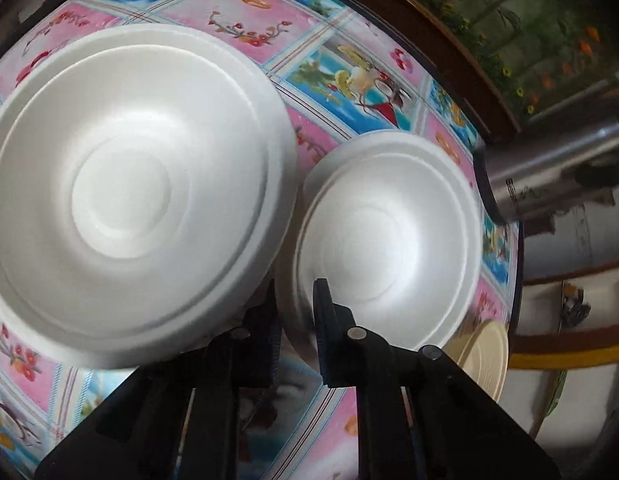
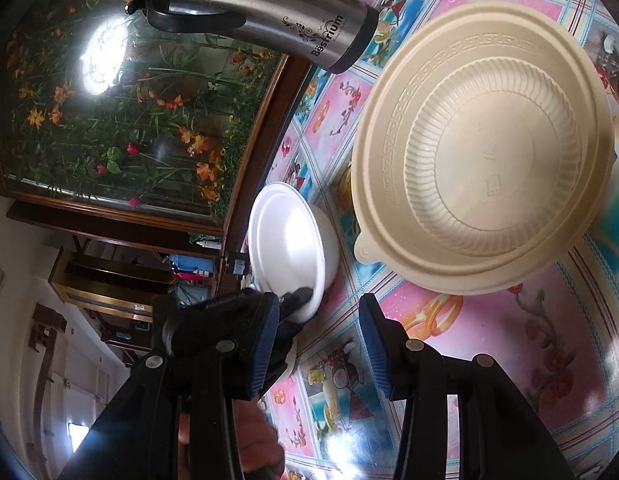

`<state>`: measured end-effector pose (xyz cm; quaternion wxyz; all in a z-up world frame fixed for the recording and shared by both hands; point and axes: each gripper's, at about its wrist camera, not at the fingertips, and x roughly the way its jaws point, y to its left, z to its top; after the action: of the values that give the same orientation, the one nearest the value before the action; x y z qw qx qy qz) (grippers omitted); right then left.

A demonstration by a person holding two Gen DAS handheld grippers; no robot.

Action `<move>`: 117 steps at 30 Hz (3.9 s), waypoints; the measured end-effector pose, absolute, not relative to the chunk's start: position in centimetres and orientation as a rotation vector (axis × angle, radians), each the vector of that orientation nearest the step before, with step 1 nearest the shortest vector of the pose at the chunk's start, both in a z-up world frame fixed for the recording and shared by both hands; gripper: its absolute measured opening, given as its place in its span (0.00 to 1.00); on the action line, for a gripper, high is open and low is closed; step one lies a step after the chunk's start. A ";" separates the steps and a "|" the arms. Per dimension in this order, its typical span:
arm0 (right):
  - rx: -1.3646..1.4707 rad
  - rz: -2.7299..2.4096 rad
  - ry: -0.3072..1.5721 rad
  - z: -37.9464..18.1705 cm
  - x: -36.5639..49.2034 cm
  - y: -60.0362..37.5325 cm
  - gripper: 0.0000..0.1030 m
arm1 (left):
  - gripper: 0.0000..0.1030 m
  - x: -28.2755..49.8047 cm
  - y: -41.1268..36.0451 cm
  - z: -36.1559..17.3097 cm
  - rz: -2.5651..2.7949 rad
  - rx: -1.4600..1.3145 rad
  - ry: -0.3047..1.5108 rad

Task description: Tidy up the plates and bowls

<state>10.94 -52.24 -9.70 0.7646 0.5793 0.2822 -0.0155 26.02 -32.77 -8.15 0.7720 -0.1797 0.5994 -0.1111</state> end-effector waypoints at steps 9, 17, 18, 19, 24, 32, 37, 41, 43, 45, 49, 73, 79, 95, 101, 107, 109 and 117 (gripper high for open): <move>1.227 -0.081 0.707 -10.1 11.4 -52.4 0.43 | 0.12 21.4 -29.7 -7.4 -0.328 -0.291 1.364; 1.112 -0.030 0.833 -9.3 12.1 -49.7 0.43 | 0.11 16.8 -23.8 -7.4 -0.340 -0.267 1.394; 1.098 -0.013 0.855 -9.3 12.3 -49.1 0.43 | 0.12 16.2 -22.9 -7.4 -0.340 -0.271 1.399; 1.091 0.014 0.873 -9.3 12.4 -48.4 0.43 | 0.12 15.7 -22.1 -7.5 -0.338 -0.275 1.402; 0.953 0.094 0.903 -7.9 12.0 -44.8 0.43 | 0.12 12.9 -17.8 -6.9 -0.340 -0.305 1.405; 0.875 0.153 0.950 -8.5 6.7 -39.9 0.42 | 0.12 9.7 -15.1 -7.2 -0.403 -0.312 1.412; 0.817 0.132 0.984 -8.2 4.4 -37.5 0.40 | 0.12 8.0 -14.9 -7.2 -0.432 -0.287 1.390; 0.766 0.095 1.004 -8.0 3.2 -36.4 0.27 | 0.12 6.5 -14.9 -6.9 -0.441 -0.231 1.340; 0.741 0.070 1.020 -8.1 2.7 -35.9 0.20 | 0.12 6.1 -15.2 -6.7 -0.436 -0.207 1.311; 0.718 0.046 1.030 -8.4 2.5 -35.7 0.10 | 0.12 5.5 -14.9 -6.5 -0.430 -0.178 1.274; 0.695 0.022 1.026 -8.6 1.5 -34.9 0.07 | 0.12 4.6 -14.7 -6.2 -0.420 -0.125 1.204; 0.572 0.177 0.892 -1.4 0.9 -25.2 0.07 | 0.12 1.2 -5.9 0.1 -0.332 -0.092 0.857; 0.572 0.227 0.894 -1.7 1.2 -23.0 0.07 | 0.12 0.6 -3.6 -0.2 -0.310 -0.098 0.834; 0.575 0.419 0.909 -4.4 2.0 -15.3 0.07 | 0.12 -1.8 2.8 -0.4 -0.074 -0.050 0.676; 0.553 0.446 0.927 -4.6 2.5 -13.2 0.08 | 0.12 -1.5 4.4 -0.2 -0.035 -0.066 0.670; 0.544 0.450 0.957 -5.0 3.0 -11.3 0.08 | 0.12 -0.9 5.7 -1.0 -0.004 -0.076 0.688; 0.539 0.453 0.964 -5.3 3.2 -10.6 0.08 | 0.12 -0.7 6.0 -1.2 0.006 -0.085 0.692; 0.540 0.458 0.989 -6.2 3.1 -9.3 0.08 | 0.12 -0.2 6.7 -1.9 0.026 -0.105 0.700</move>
<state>3.10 -9.26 -6.22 0.8208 0.2536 0.4645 0.2152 -0.19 6.65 -1.86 0.9379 -0.0515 0.3428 0.0129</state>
